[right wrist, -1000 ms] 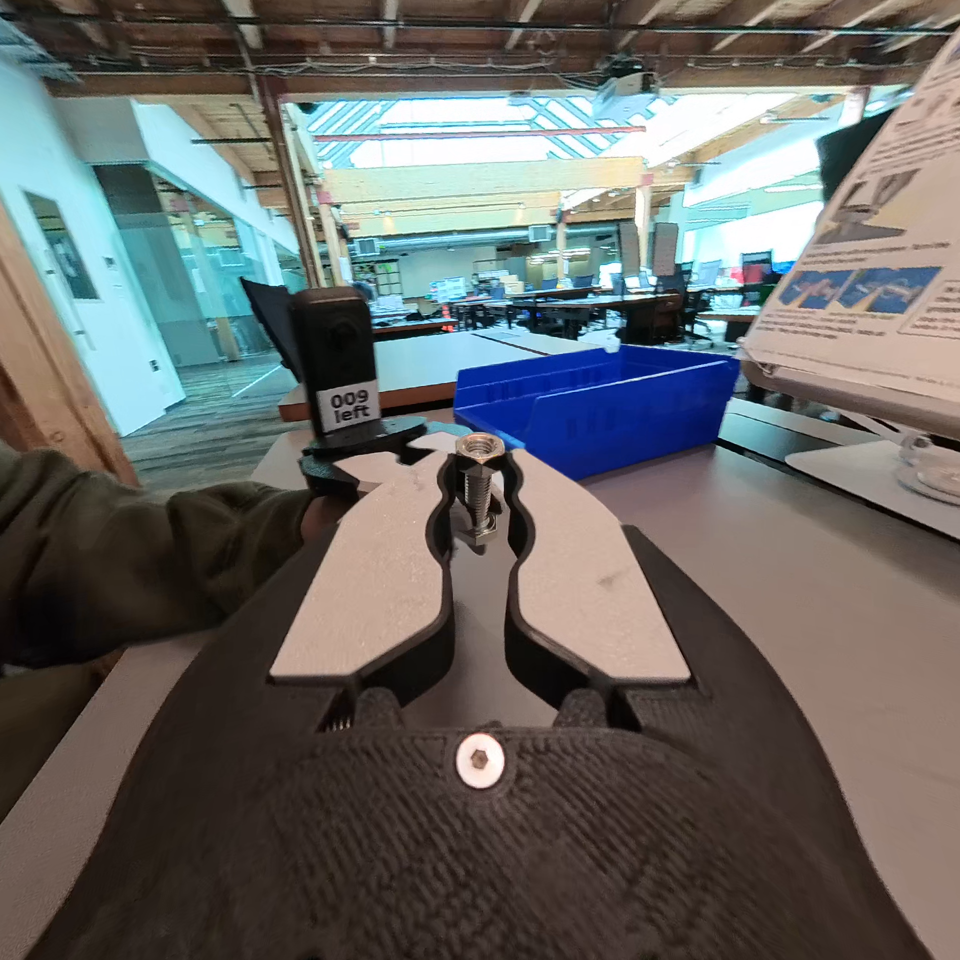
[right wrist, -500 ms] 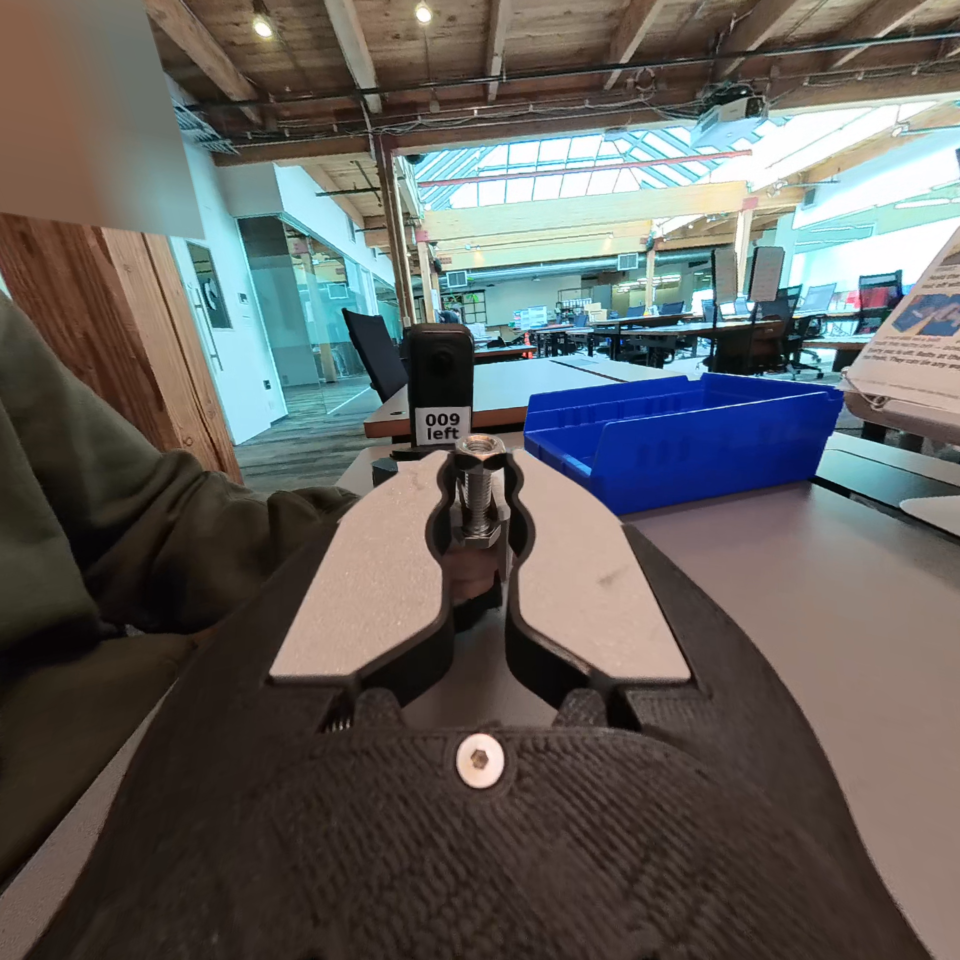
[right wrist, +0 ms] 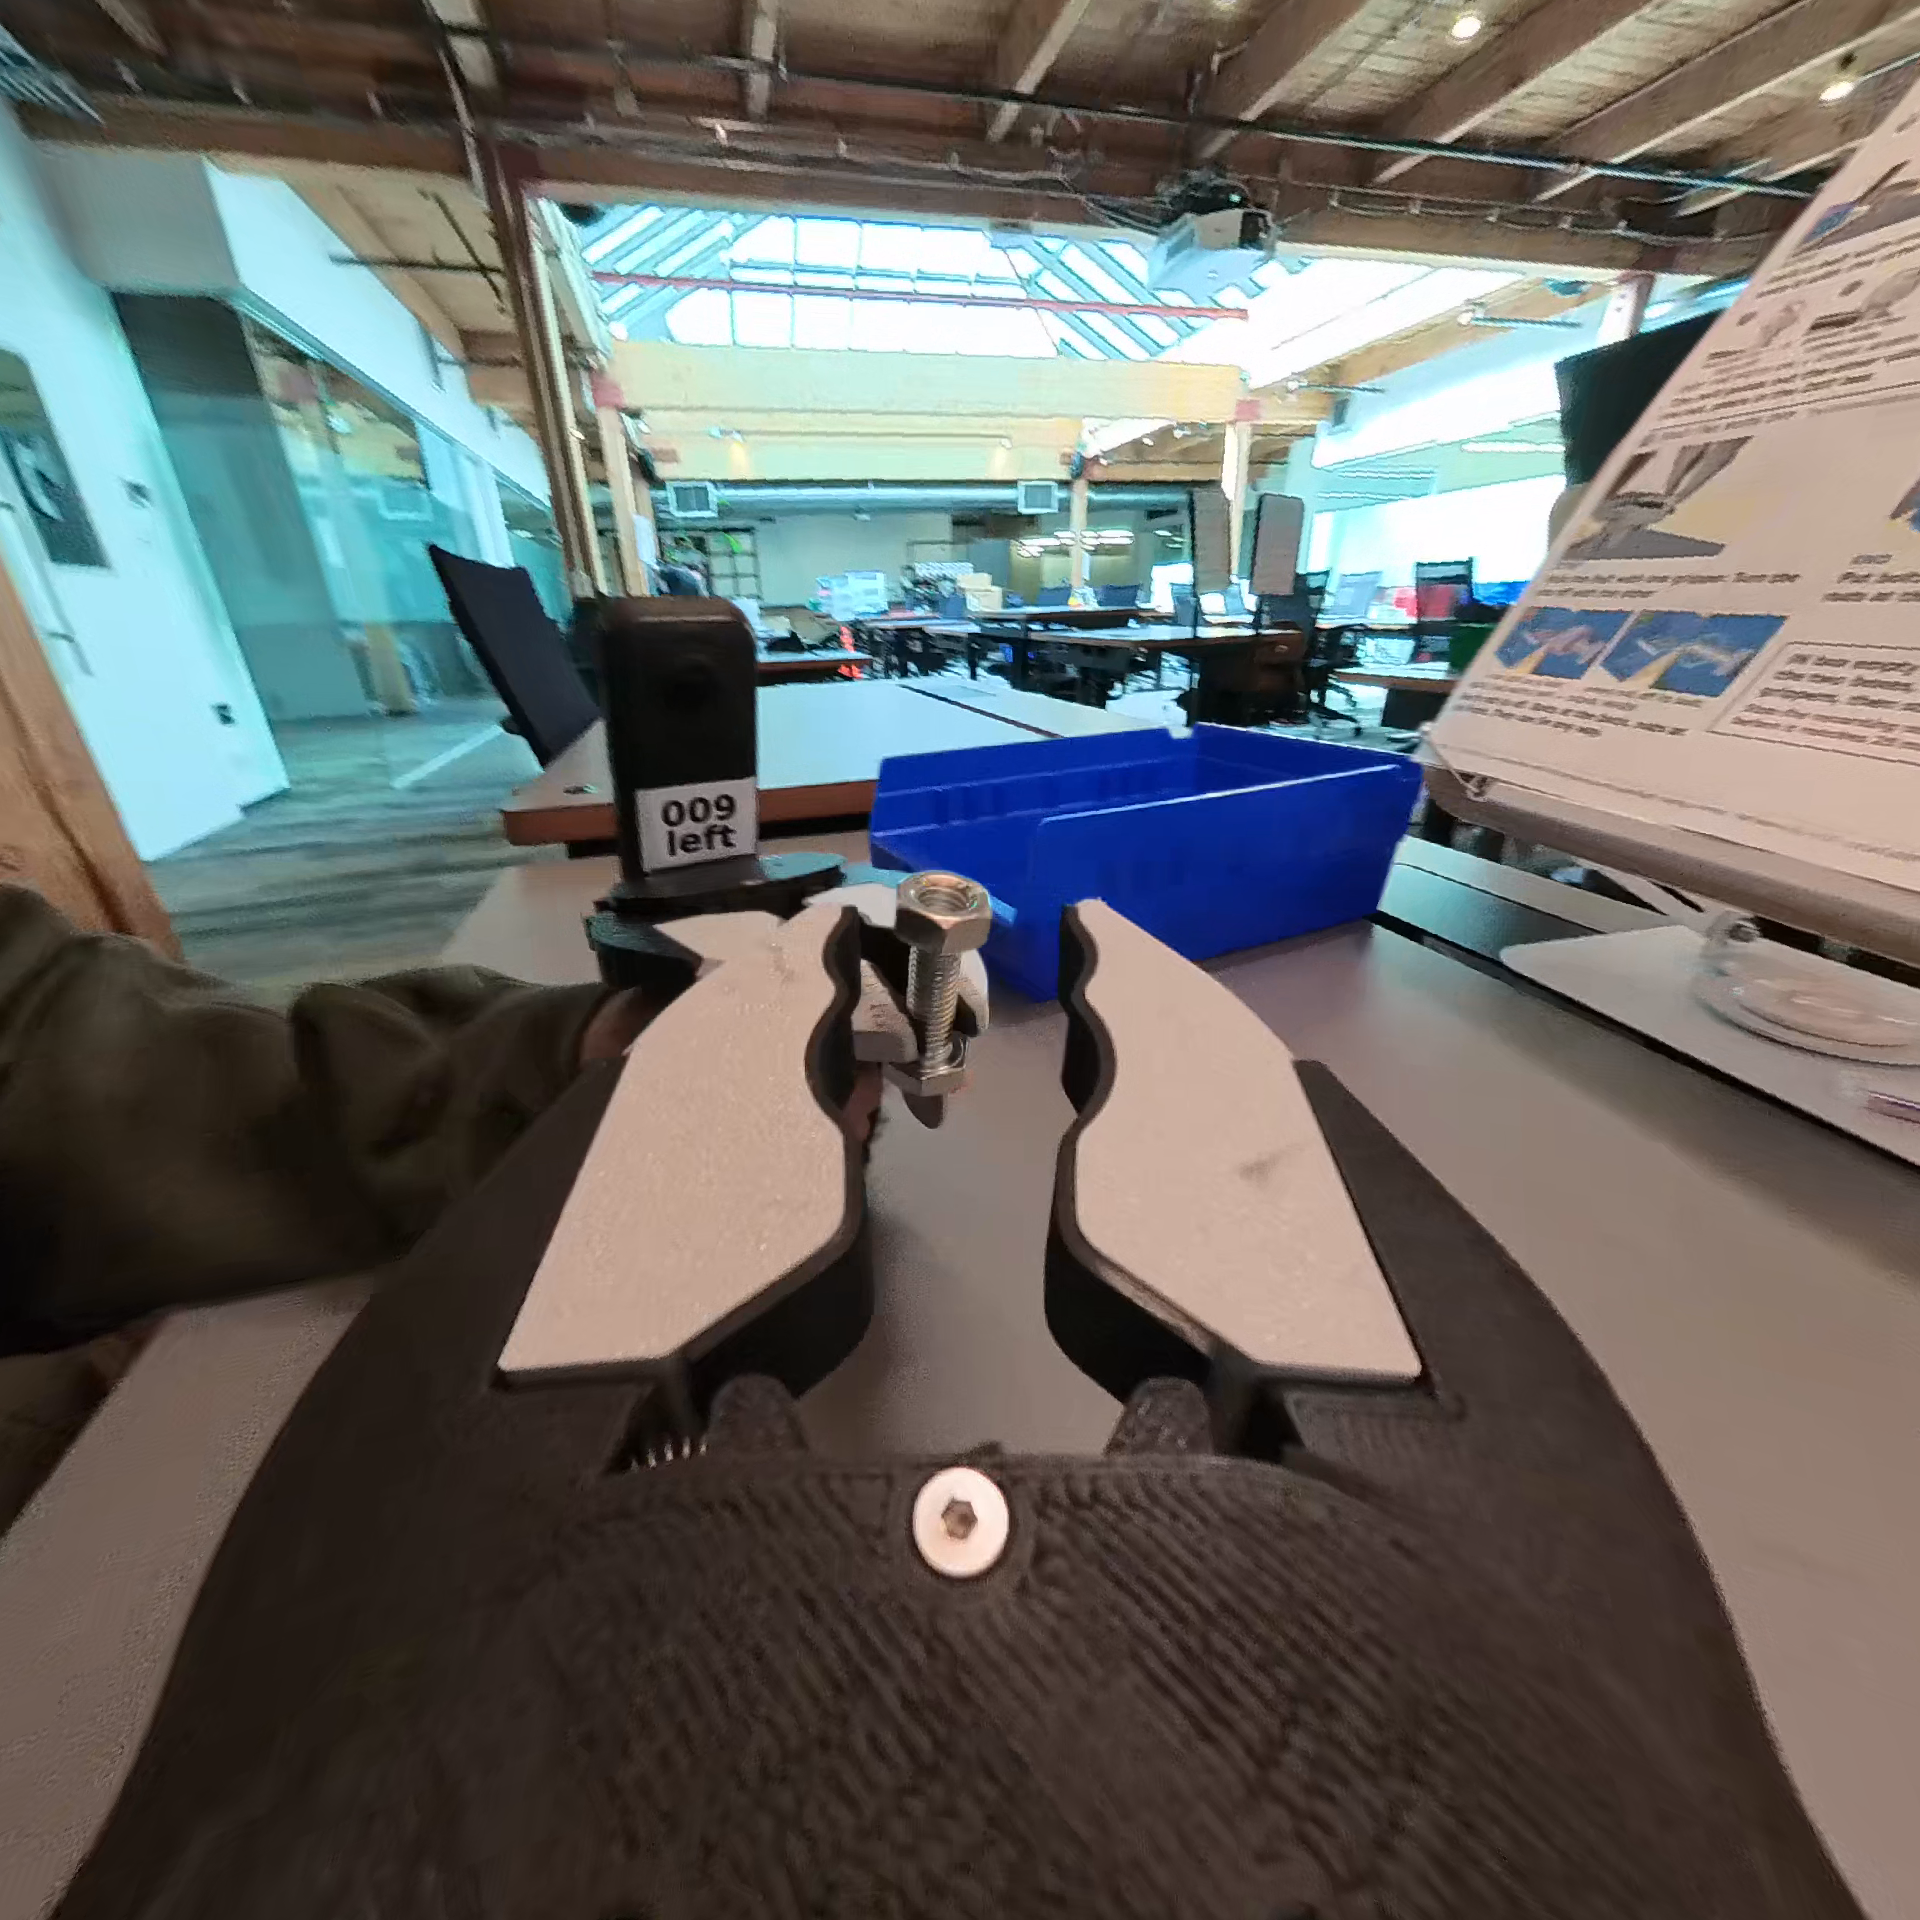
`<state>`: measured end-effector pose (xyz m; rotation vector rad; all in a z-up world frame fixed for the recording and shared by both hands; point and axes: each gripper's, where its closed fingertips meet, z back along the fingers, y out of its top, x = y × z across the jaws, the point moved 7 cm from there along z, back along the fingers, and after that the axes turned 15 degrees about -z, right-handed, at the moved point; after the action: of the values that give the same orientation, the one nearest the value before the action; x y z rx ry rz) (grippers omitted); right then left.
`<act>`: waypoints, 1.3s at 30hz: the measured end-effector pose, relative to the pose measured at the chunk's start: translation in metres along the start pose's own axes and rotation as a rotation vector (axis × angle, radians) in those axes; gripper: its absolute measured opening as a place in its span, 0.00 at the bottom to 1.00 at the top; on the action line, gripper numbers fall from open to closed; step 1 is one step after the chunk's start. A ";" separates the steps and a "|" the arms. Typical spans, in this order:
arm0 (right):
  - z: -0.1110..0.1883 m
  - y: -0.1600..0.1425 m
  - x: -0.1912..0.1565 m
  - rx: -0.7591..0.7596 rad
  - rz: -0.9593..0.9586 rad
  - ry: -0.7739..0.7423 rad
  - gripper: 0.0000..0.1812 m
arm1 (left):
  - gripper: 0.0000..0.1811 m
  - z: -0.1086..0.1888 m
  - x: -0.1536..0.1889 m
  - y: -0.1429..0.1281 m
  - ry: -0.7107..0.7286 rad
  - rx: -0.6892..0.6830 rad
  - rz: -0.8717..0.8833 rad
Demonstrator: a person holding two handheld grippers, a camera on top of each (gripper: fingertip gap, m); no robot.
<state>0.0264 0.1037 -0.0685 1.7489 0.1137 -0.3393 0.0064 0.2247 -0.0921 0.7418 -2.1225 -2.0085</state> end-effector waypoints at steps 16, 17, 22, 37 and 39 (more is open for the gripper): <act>0.004 0.001 -0.007 0.000 -0.044 0.193 0.10 | 0.05 -0.001 0.009 0.006 -0.147 0.098 0.081; 0.004 0.002 -0.008 0.002 -0.058 0.214 0.10 | 0.05 -0.001 0.009 0.007 -0.165 0.107 0.092; 0.004 0.002 -0.008 -0.010 -0.092 0.222 0.10 | 0.05 -0.001 0.009 0.006 -0.141 0.089 0.070; -0.002 -0.003 0.006 -0.065 -0.090 -0.049 0.11 | 0.05 -0.001 -0.002 -0.006 0.064 -0.118 -0.093; -0.002 -0.003 0.006 -0.080 -0.087 -0.059 0.11 | 0.05 -0.001 -0.002 -0.006 0.060 -0.121 -0.094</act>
<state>0.0316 0.1055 -0.0726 1.6568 0.1586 -0.4441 0.0100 0.2243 -0.0974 0.8858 -1.9486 -2.1111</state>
